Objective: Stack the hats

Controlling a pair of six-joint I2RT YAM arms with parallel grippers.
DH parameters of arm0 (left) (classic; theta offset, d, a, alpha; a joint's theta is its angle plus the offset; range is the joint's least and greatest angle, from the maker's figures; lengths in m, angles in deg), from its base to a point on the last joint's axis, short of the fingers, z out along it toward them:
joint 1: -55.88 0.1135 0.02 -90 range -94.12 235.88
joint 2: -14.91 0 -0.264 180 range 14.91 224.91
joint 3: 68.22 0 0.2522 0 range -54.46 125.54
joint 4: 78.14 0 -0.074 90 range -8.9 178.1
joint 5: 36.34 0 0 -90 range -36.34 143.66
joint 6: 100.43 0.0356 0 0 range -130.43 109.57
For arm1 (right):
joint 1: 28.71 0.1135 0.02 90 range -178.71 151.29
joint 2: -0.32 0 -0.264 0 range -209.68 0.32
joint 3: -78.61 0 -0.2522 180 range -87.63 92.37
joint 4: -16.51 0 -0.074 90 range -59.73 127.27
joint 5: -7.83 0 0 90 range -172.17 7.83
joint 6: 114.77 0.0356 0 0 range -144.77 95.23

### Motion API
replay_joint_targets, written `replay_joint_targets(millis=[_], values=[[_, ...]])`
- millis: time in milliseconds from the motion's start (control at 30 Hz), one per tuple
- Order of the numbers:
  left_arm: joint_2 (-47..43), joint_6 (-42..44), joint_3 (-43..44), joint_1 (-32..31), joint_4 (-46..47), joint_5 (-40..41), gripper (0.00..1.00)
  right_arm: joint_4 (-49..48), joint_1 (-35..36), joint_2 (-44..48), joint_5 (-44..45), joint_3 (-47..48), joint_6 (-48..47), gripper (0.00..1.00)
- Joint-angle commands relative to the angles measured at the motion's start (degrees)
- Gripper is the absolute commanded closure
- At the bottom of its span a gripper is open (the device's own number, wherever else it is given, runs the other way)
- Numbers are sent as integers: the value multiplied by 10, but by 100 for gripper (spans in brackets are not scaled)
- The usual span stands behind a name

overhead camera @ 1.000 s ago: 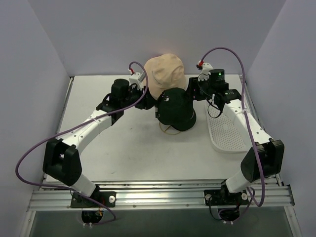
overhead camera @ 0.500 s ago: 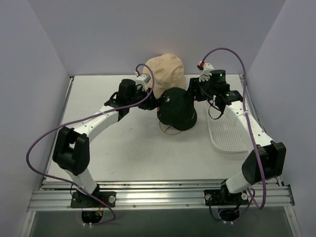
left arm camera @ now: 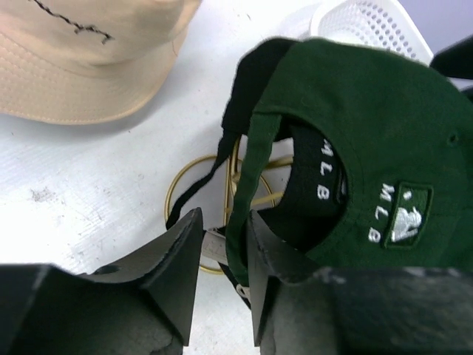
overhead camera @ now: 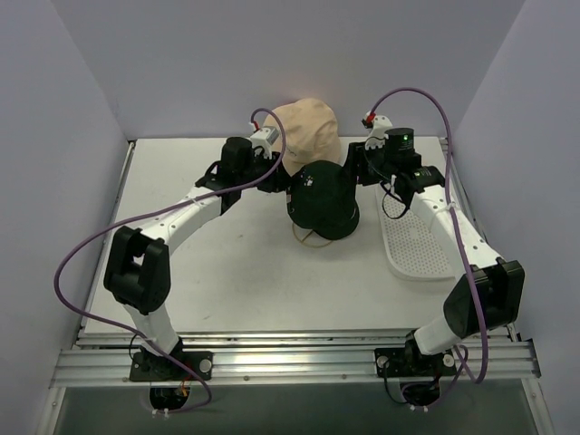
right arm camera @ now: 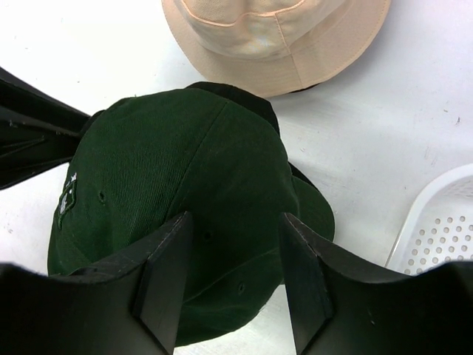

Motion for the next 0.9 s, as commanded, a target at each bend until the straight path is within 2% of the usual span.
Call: replay_joint_targets(millis=[0,333,367,533,867], values=[[27,-23,38,12,8,24,63,-20,0,-8,4,1,-8,54],[110,-66,25,27,19,14,66,-31,-2,-30,19,18,5,53],[112,-67,19,26,43,14,66,-31,-2,-33,19,29,7,52],[104,-75,-19,26,82,3,66,-23,-2,-71,10,60,10,54],[48,-81,-116,20,133,19,65,-60,4,-127,4,29,14,60]])
